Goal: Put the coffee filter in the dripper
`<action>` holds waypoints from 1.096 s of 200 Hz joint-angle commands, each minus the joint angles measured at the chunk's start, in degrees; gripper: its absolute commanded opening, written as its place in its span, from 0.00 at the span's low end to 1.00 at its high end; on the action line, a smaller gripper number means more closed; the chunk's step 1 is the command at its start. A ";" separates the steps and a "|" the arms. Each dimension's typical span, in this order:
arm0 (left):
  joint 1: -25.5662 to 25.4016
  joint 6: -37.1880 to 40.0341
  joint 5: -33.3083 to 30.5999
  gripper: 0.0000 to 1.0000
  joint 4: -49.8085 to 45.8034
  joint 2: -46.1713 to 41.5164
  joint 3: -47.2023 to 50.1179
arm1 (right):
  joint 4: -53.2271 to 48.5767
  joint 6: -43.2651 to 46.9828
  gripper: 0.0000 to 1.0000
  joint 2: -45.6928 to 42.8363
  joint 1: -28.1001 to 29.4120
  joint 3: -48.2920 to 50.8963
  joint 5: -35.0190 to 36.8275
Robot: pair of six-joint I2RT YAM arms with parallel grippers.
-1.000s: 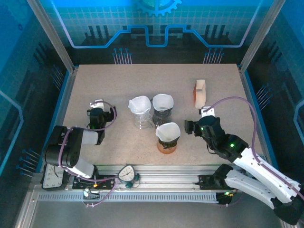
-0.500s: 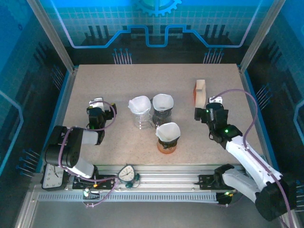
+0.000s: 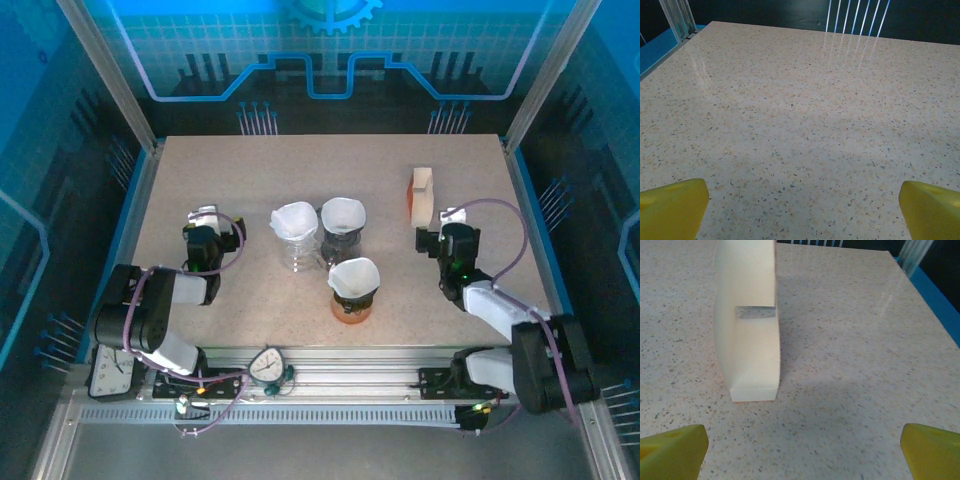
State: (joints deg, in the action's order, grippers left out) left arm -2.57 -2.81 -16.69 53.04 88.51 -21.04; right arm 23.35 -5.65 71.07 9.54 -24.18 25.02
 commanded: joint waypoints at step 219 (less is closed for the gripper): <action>0.63 0.88 0.87 0.99 1.98 0.38 0.16 | 30.11 3.61 1.00 16.91 -4.65 2.91 -10.00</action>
State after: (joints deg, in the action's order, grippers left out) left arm -2.55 -2.81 -16.62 53.04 88.51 -21.06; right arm 49.98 -2.09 87.64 5.13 -21.15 14.48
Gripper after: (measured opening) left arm 0.990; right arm 0.997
